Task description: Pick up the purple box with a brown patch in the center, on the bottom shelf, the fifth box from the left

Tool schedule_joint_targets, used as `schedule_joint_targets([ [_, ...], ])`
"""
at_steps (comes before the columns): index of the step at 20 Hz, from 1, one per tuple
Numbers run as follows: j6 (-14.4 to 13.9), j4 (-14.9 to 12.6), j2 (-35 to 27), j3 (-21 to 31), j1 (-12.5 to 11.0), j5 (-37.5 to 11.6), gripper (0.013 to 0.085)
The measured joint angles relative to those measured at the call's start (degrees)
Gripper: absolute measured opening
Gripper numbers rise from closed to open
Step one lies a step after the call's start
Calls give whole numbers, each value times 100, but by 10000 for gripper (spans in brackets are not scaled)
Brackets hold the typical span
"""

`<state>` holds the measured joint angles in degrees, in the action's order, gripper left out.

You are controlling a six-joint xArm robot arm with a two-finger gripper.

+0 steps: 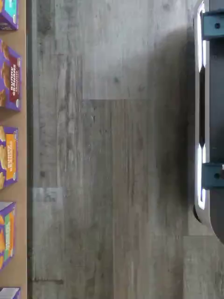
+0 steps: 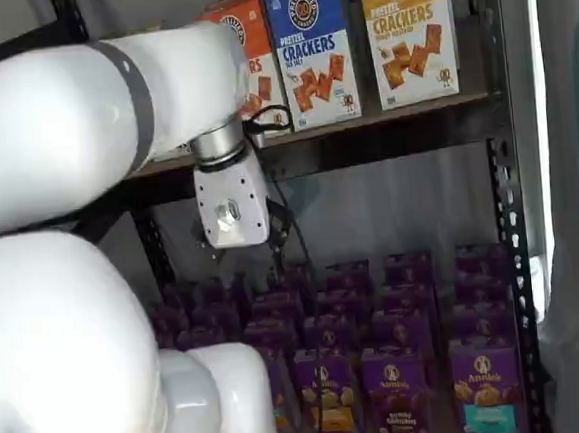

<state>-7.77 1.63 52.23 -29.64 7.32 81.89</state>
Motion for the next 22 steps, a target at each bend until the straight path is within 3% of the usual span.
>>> schedule_joint_targets([
  [1, -113, -168, -2, -1, 96, 0, 850],
  [9, -172, -267, -7, 244, 124, -431, 850],
  [18, -52, -59, -391, 717, 61, -1386, 850],
  [22, 63, 22, -890, 894, -9, -2021, 850],
])
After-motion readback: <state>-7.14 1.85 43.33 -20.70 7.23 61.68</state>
